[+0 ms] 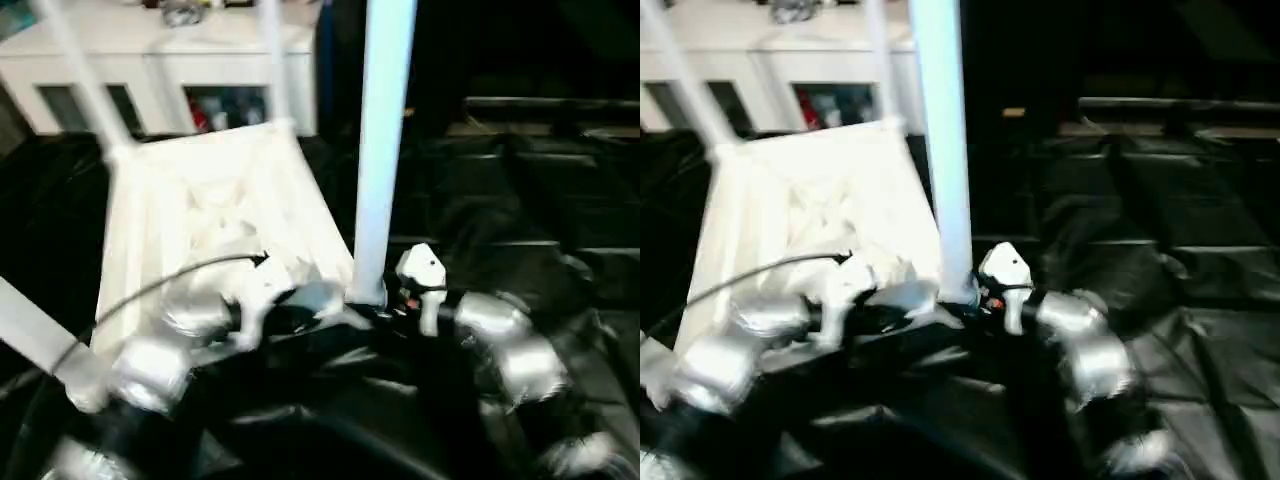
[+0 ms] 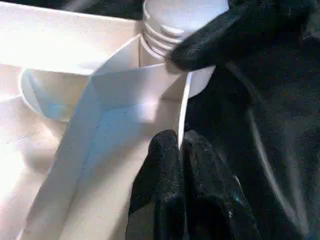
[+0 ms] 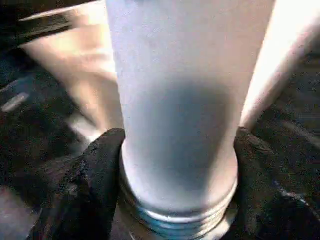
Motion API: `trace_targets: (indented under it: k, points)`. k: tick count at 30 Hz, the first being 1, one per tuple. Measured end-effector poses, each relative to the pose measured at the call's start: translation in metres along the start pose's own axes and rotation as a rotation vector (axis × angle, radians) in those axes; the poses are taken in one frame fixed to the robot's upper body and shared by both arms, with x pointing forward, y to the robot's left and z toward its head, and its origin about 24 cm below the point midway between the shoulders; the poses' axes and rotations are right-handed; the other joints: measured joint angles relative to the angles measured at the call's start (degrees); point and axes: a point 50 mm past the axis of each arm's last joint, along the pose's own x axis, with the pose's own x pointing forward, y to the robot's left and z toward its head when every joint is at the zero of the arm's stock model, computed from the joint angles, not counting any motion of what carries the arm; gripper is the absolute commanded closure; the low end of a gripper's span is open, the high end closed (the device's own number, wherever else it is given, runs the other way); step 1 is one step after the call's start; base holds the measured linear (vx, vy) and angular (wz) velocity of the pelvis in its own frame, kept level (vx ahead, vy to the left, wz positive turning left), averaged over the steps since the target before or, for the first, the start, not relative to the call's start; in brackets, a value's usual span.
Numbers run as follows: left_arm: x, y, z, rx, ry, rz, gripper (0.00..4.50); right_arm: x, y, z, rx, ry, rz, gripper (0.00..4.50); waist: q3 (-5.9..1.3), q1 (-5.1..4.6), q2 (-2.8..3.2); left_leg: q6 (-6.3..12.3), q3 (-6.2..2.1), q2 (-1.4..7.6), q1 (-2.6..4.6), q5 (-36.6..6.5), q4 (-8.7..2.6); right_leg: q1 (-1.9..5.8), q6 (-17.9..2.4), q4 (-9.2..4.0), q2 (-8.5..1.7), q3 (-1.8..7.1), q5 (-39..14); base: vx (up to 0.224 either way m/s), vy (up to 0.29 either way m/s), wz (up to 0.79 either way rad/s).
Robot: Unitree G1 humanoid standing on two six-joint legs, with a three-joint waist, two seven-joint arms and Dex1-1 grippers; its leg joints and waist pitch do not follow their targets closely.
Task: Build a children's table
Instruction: Rotate leg to tighten
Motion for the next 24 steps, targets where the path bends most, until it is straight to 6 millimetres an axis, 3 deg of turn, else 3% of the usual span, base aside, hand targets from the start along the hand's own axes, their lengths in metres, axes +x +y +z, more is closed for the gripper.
trace_targets:
  k: [4, 7, 8, 14, 22, 24]
  points:
    - [0.018, -0.019, 0.002, -0.086, -0.037, 0.102, 4.5, 0.007, 0.001, -0.003, 0.038, -0.003, -0.18, 1.75, -0.26, -1.51, 0.18, 0.0, -0.08, -0.16, 0.38, 0.0, -0.24, 0.36, 0.2, -0.51, 0.02, 0.04, -0.1, 0.0, 0.0, 0.0]
    - [0.026, -0.024, 0.004, -0.096, -0.04, 0.144, 4.5, 0.009, 0.001, -0.004, 0.052, 0.005, -0.237, 1.75, -0.29, -1.74, 0.25, 0.01, -0.19, -0.44, 0.61, 0.0, -0.45, 0.54, 0.6, -0.69, -0.05, 0.15, -0.4, 0.0, 0.0, 0.0]
    - [0.028, -0.026, 0.004, -0.101, -0.041, 0.156, 4.5, 0.01, 0.001, -0.005, 0.055, 0.009, -0.251, 1.19, -0.3, -1.74, 0.26, 0.01, -0.27, -0.51, 0.63, 0.0, -0.58, 0.56, 0.8, -0.83, -0.06, 0.15, -0.5, 0.0, 0.0, 0.0]
    - [0.032, -0.029, 0.006, -0.094, -0.04, 0.179, 4.5, 0.008, 0.002, -0.005, 0.06, 0.005, -0.258, 0.59, -0.4, -1.94, 0.51, 0.05, -0.41, -0.82, 0.59, 0.0, -0.92, 0.66, 0.8, -1.73, -0.11, 0.24, -0.5, 0.0, 0.0, 0.0]
    - [0.016, -0.023, 0.002, -0.024, -0.023, 0.065, 4.5, -0.013, -0.007, -0.001, -0.013, 0.039, -0.015, 0.54, -0.33, -1.61, 0.37, 0.07, -0.42, -0.83, 0.38, 0.0, -1.01, 0.43, 0.7, -1.62, -0.1, 0.29, -0.4, 0.0, 0.0, 0.0]
    - [0.008, -0.02, 0.0, -0.004, -0.014, 0.012, 4.5, -0.021, -0.01, 0.0, -0.03, 0.056, 0.075, 0.54, -0.21, -1.46, -0.05, 0.06, -0.43, -0.76, 0.42, 0.0, -1.01, 0.41, 0.7, -1.35, -0.07, 0.27, -0.4, 0.0, 0.0, 0.0]
